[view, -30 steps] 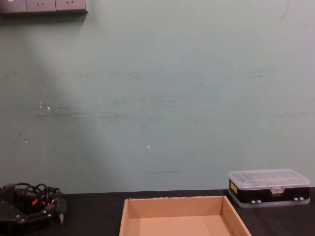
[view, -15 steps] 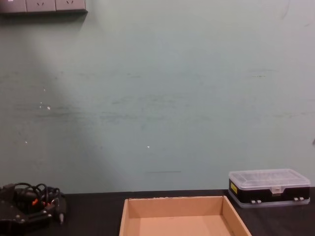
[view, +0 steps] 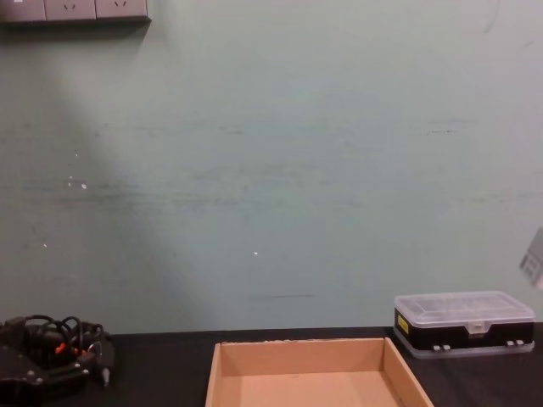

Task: Use one hand to pick up the angle iron from the table and place it into the box.

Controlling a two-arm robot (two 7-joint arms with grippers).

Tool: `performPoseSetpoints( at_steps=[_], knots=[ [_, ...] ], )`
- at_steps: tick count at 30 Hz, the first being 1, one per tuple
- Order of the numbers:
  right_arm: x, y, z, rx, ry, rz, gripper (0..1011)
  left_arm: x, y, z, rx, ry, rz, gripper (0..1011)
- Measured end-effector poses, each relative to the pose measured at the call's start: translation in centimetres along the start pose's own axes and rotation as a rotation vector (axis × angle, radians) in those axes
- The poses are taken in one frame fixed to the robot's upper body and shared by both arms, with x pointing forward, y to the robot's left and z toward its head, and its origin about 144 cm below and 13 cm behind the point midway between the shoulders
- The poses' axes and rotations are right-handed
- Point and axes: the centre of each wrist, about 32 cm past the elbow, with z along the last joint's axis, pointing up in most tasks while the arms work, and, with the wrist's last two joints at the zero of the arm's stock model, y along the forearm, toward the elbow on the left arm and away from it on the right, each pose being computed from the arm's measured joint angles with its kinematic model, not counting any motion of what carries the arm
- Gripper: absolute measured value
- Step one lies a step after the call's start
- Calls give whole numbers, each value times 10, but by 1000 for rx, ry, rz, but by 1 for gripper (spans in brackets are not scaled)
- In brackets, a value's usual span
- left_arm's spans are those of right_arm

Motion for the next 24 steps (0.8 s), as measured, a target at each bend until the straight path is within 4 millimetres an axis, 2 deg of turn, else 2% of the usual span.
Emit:
performPoseSetpoints(
  at_steps=[17,24],
  knots=[
    [3,11,-1,-10,-9,21,993,0,0,0,0,0,0,1000],
    [2,13,-1,-7,-11,21,823,0,0,0,0,0,0,1000]
  ],
)
